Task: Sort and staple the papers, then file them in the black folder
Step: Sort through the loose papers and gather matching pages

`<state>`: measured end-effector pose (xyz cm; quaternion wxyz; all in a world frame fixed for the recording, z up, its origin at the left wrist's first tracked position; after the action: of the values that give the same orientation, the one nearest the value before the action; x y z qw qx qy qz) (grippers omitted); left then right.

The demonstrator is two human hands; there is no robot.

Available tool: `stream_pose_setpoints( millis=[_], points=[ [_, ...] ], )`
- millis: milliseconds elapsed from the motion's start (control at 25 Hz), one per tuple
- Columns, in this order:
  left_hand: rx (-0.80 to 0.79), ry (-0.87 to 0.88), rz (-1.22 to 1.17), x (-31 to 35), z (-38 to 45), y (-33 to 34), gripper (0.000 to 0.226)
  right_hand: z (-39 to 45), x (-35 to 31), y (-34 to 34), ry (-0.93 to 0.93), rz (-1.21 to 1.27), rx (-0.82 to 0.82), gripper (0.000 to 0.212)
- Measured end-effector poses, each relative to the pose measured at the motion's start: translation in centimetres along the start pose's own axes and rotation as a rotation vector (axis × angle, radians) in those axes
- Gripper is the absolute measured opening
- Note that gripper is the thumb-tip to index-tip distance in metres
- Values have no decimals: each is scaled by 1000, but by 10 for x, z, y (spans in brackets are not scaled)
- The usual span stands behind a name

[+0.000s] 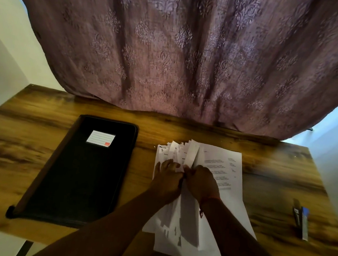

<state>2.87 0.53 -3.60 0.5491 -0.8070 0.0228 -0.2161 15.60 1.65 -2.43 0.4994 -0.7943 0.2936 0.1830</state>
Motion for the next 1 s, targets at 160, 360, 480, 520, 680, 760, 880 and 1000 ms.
stream_pose_setpoints(
  millis=[160, 360, 480, 520, 680, 760, 880, 1000],
  points=[
    [39, 99, -130, 0, -2, 7, 35, 7, 5, -10, 92, 27, -39, 27],
    [-12, 11, -585, -4, -6, 3, 32, 9, 2, -8, 88, 98, -47, 33],
    [-25, -38, -790, 0, -5, 2, 25, 6, -1, -6, 63, 143, -36, 29],
    [-36, -63, -815, 1, -5, 2, 23, 5, -1, -7, 53, 146, -19, 29],
    [-13, -125, -670, 1, -2, 3, 25, 1, 6, -20, 71, 161, 27, 20],
    [-39, -110, -634, 1, 2, 7, 25, -1, 13, -25, 85, 178, 44, 14],
    [-40, -142, -618, 4, 9, 8, 29, -4, 18, -26, 98, 196, 66, 22],
    [19, -163, -585, 9, 10, 4, 30, -7, 16, -22, 94, 198, 54, 27]
  ],
)
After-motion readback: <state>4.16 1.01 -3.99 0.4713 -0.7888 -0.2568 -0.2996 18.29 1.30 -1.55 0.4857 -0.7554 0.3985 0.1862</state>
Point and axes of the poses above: each hand's wrist, its own z-axis towards the middle knuckle, its own y-axis out of the palm, x = y × z, the point moved 3 cm from there along z, towards the middle knuckle, and after that the axes turned 13 degrees about -x, right-handed, at the moved point
